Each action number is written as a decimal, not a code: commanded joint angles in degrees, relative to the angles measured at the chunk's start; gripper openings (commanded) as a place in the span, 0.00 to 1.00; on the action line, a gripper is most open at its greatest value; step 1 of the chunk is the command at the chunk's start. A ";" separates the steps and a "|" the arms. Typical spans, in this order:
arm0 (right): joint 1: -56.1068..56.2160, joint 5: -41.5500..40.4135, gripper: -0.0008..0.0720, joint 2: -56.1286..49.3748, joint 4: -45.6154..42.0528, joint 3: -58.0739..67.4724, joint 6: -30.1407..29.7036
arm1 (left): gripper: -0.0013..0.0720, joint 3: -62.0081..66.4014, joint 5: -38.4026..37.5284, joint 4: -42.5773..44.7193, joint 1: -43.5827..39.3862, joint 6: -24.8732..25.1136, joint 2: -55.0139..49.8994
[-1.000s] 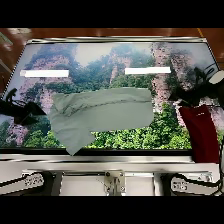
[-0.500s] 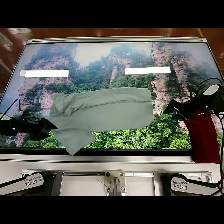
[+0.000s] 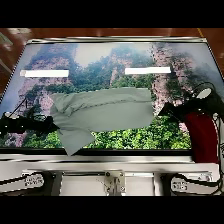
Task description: Fold the shirts.
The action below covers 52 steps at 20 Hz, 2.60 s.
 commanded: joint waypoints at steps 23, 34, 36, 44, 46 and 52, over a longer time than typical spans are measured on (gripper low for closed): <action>12.50 -19.85 0.11 27.65 -0.90 25.31 -12.90 | 0.06 42.36 4.02 -1.07 -0.24 6.34 36.09; 12.50 -18.71 0.11 54.55 -19.93 35.10 -3.63 | 0.06 60.54 5.35 6.91 -0.24 0.74 51.91; 12.50 -8.63 0.11 55.47 -23.89 35.10 -1.79 | 0.06 60.52 -2.51 9.33 -0.24 0.15 51.65; 12.50 18.14 0.11 45.86 -28.04 35.08 -1.62 | 0.07 52.30 -19.85 11.45 -0.24 0.17 48.41; 12.50 25.70 0.11 39.58 -28.00 33.35 -1.51 | 0.06 45.03 -20.72 11.45 -0.24 0.17 47.60; 12.57 8.31 0.11 18.73 -23.74 20.81 -1.55 | 0.07 26.14 -12.15 10.62 -0.76 2.16 34.58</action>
